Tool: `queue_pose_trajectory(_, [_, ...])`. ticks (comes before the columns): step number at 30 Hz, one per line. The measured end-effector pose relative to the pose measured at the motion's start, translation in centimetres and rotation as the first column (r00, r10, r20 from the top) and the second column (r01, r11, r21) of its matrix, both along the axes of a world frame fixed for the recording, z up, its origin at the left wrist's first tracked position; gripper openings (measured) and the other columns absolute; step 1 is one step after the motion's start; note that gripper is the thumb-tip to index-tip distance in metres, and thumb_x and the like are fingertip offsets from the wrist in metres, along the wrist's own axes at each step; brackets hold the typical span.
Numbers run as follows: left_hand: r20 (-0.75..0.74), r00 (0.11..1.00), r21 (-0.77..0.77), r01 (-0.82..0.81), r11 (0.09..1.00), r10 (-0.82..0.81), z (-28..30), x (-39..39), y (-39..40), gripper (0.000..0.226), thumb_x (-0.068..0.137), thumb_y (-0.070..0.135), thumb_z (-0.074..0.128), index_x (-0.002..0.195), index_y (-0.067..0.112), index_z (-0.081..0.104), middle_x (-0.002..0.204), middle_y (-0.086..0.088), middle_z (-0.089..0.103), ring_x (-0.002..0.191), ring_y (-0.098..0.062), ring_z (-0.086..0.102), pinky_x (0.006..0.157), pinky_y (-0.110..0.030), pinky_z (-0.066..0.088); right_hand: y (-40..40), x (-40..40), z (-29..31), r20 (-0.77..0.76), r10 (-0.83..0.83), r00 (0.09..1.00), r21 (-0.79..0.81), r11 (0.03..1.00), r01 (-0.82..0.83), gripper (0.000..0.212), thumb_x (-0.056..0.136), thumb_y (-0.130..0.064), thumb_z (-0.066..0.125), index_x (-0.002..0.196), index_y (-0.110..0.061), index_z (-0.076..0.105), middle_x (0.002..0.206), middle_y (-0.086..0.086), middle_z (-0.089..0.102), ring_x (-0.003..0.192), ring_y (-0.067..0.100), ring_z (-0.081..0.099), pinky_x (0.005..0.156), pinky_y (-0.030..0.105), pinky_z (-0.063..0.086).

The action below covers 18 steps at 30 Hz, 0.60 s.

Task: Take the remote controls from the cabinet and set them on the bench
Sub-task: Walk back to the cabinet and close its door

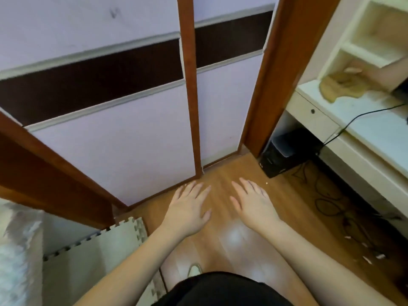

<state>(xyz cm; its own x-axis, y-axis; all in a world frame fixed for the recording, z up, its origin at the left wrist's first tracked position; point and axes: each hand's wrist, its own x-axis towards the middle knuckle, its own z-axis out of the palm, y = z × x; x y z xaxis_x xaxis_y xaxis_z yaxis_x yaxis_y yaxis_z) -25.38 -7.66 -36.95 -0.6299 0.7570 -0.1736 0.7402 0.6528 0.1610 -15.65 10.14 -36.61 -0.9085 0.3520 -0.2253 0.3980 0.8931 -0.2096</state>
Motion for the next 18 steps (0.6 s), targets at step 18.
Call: queue_pose_trajectory(18, [-0.005,0.935,0.043,0.355,0.934,-0.355,6.1,-9.0,29.2,0.057,0.095,0.055,0.033,0.149,0.036,0.026,0.158,0.005,0.028,0.146,-0.020,0.023,0.119,-0.047,0.022,21.6,-0.8,5.2,-0.131,-0.478,0.868,0.154,0.856,0.494,0.054,0.097,-0.051,0.027,0.147,-0.029,0.029,0.155,0.002,0.030,0.144,0.024,0.024,0.117,0.040,0.016])
